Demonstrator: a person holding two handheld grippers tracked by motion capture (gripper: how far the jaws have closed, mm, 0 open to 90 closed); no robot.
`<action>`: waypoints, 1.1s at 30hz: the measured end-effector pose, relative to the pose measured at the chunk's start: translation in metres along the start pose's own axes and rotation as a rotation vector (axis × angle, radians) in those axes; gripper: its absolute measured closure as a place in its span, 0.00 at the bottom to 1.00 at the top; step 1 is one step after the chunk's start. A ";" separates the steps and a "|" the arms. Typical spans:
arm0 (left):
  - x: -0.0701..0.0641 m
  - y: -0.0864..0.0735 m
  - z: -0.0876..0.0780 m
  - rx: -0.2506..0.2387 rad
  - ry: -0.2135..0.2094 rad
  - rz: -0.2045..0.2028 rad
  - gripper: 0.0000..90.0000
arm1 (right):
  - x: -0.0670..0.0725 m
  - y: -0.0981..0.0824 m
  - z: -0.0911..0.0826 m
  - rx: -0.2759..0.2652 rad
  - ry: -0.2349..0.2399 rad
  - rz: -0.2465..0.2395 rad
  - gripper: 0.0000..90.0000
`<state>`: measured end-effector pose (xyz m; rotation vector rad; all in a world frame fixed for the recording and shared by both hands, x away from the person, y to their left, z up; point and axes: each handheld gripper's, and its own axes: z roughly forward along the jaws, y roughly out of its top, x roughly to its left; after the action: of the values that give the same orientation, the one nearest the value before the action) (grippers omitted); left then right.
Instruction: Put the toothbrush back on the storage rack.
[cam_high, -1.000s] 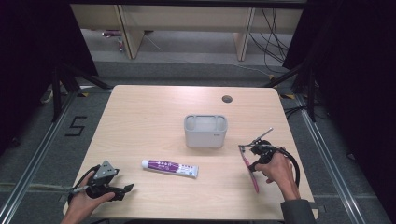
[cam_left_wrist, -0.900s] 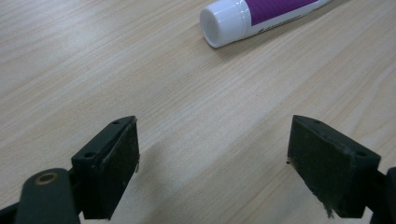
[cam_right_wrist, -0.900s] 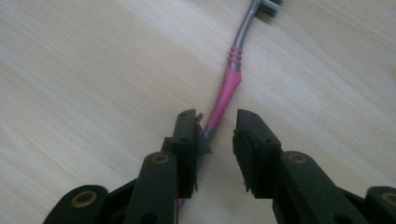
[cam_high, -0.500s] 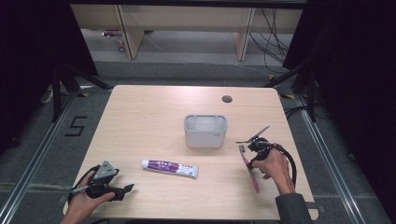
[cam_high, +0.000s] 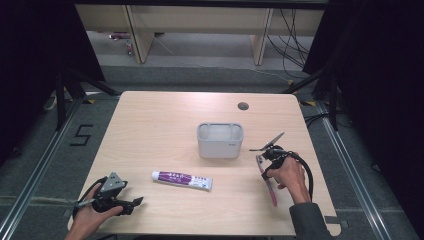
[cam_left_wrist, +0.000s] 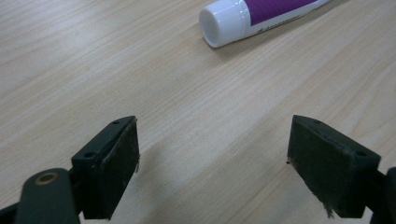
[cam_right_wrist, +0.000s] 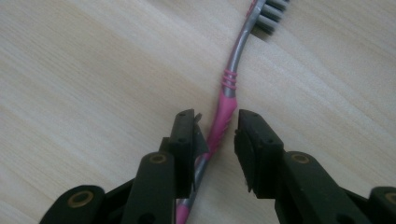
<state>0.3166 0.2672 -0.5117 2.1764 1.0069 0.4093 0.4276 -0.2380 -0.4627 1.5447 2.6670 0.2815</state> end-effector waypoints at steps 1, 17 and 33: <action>0.000 0.000 0.000 -0.004 0.000 -0.001 0.18 | 0.000 0.001 0.000 -0.001 0.006 -0.002 0.77; 0.000 0.000 0.000 -0.008 0.000 -0.003 0.18 | 0.000 0.009 0.010 0.046 0.008 -0.004 0.84; 0.000 0.000 0.000 -0.007 -0.004 0.000 0.18 | 0.003 0.015 0.015 0.083 -0.017 -0.051 0.90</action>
<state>0.3166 0.2673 -0.5119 2.1703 1.0017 0.4078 0.4414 -0.2262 -0.4743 1.4904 2.7332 0.1562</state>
